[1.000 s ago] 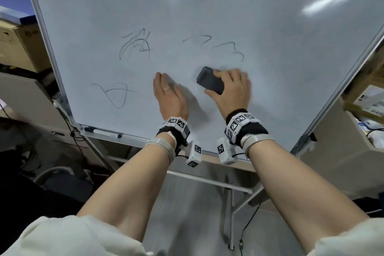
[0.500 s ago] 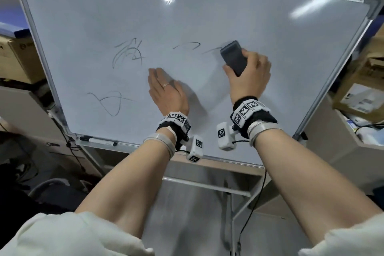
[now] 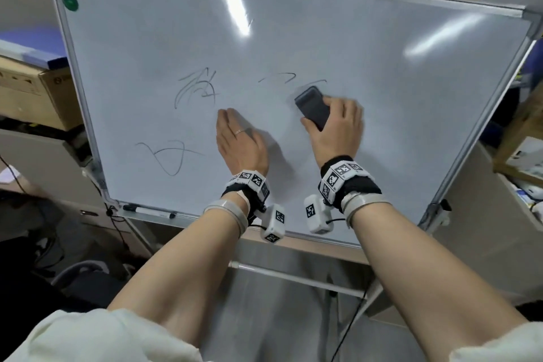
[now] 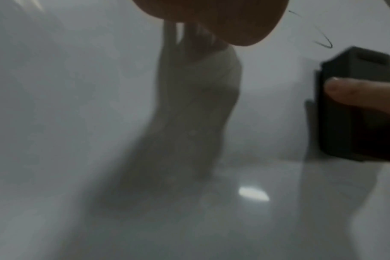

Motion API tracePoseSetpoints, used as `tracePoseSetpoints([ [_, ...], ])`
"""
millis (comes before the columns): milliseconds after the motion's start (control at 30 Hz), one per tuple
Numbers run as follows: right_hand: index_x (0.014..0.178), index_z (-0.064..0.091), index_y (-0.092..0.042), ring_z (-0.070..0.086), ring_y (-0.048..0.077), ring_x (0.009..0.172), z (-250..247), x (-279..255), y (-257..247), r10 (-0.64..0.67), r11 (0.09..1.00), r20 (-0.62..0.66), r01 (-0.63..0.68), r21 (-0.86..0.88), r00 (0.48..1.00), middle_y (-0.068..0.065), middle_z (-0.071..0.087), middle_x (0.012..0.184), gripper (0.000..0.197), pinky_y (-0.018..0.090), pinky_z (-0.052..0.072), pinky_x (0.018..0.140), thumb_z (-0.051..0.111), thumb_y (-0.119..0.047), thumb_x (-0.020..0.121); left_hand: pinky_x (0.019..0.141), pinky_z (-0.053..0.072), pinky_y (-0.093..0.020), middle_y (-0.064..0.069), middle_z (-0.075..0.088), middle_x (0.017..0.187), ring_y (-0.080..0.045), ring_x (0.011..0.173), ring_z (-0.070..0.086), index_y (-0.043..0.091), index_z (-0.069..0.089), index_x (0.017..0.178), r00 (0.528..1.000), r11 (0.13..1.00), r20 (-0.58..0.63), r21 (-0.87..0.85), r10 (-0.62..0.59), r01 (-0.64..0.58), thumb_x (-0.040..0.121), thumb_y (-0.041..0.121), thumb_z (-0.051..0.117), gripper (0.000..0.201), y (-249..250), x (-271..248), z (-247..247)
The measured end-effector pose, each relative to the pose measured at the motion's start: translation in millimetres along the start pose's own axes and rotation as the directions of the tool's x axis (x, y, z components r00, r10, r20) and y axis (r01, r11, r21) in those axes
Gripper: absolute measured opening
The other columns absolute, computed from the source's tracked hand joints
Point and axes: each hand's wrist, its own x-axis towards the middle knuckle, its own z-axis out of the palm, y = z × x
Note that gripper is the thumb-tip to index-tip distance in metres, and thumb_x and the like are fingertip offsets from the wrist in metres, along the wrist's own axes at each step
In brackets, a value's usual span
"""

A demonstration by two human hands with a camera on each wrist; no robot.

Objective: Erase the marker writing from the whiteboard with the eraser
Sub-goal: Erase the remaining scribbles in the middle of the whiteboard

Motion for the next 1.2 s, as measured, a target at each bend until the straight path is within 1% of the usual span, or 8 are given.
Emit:
tracePoseSetpoints([
  [200, 0.121, 0.055, -0.008, 0.05, 0.036, 0.109, -25, 33, 25, 0.151, 0.988, -0.195, -0.152, 0.013, 0.969, 0.014, 0.056, 0.118, 0.058, 0.045, 0.045, 0.082, 0.078, -0.042, 0.079, 0.123, 0.014, -0.05, -0.009, 0.004, 0.168, -0.029, 0.155, 0.004, 0.008, 0.01, 0.159, 0.997, 0.998, 0.045, 0.001, -0.058, 0.058, 0.097, 0.028, 0.046, 0.074, 18, -3, 12],
  [467, 0.119, 0.055, -0.008, 0.05, 0.035, 0.105, 0, 33, -8, 0.139, 0.99, -0.209, -0.138, 0.017, 0.968, 0.013, 0.056, 0.116, 0.056, 0.044, 0.043, 0.08, 0.072, -0.044, 0.08, 0.125, 0.006, -0.05, -0.007, 0.0, 0.168, -0.027, 0.155, 0.001, 0.01, 0.009, 0.159, 0.998, 1.0, 0.066, 0.028, -0.01, 0.009, 0.096, 0.034, 0.049, 0.079, -5, 9, 0],
  [600, 0.118, 0.058, -0.012, 0.051, 0.033, 0.106, 17, 32, -35, 0.06, 0.997, -0.135, -0.053, 0.055, 0.989, 0.011, 0.058, 0.115, 0.056, 0.042, 0.042, 0.084, 0.076, -0.045, 0.076, 0.126, 0.008, -0.049, -0.007, 0.001, 0.168, -0.024, 0.155, 0.003, 0.008, 0.01, 0.159, 0.995, 0.999, 0.096, 0.022, 0.021, -0.023, 0.097, 0.034, 0.049, 0.077, -19, 13, -10],
  [767, 0.108, 0.064, -0.017, 0.05, 0.027, 0.105, 43, 16, -63, -0.184, 0.979, 0.052, 0.178, 0.094, 0.982, 0.004, 0.06, 0.111, 0.054, 0.032, 0.038, 0.089, 0.083, -0.046, 0.068, 0.127, 0.007, -0.047, -0.007, -0.001, 0.168, -0.025, 0.155, 0.002, 0.008, 0.007, 0.159, 0.996, 0.998, 0.089, 0.064, 0.017, -0.023, 0.099, 0.035, 0.046, 0.077, -27, 23, -18],
  [833, 0.11, 0.064, -0.016, 0.051, 0.026, 0.106, 45, 19, -60, -0.23, 0.97, 0.011, 0.229, 0.082, 0.973, 0.003, 0.061, 0.112, 0.053, 0.03, 0.036, 0.09, 0.082, -0.046, 0.07, 0.127, 0.007, -0.046, -0.008, 0.0, 0.168, -0.025, 0.155, 0.002, 0.007, 0.008, 0.159, 0.997, 0.997, 0.071, 0.069, 0.026, -0.031, 0.099, 0.034, 0.046, 0.076, -26, 28, -16],
  [1000, 0.119, 0.062, -0.011, 0.054, 0.032, 0.11, 32, 47, -42, -0.05, 0.994, -0.277, 0.075, 0.082, 0.959, 0.009, 0.061, 0.117, 0.055, 0.039, 0.038, 0.09, 0.073, -0.047, 0.078, 0.127, 0.011, -0.043, -0.006, 0.006, 0.168, -0.023, 0.155, 0.005, 0.01, 0.012, 0.159, 1.0, 0.997, 0.002, 0.069, 0.016, -0.016, 0.099, 0.034, 0.047, 0.073, -26, 25, -7],
  [1067, 0.117, 0.063, -0.011, 0.054, 0.033, 0.109, 33, 49, -45, -0.049, 0.993, -0.274, 0.076, 0.088, 0.96, 0.009, 0.061, 0.117, 0.055, 0.04, 0.038, 0.089, 0.073, -0.047, 0.077, 0.127, 0.011, -0.042, -0.008, 0.01, 0.167, -0.024, 0.155, 0.008, 0.008, 0.016, 0.159, 1.0, 0.998, -0.024, 0.057, 0.005, -0.003, 0.1, 0.032, 0.046, 0.07, -23, 25, -6],
  [1200, 0.113, 0.065, -0.017, 0.054, 0.03, 0.106, 47, 37, -59, -0.229, 0.965, -0.096, 0.239, 0.108, 0.969, 0.005, 0.061, 0.112, 0.052, 0.036, 0.036, 0.09, 0.075, -0.048, 0.073, 0.126, 0.015, -0.041, -0.01, 0.021, 0.164, -0.026, 0.152, 0.017, 0.007, 0.027, 0.155, 0.998, 0.999, -0.064, 0.042, -0.01, 0.013, 0.1, 0.03, 0.047, 0.063, -25, 29, -12],
])
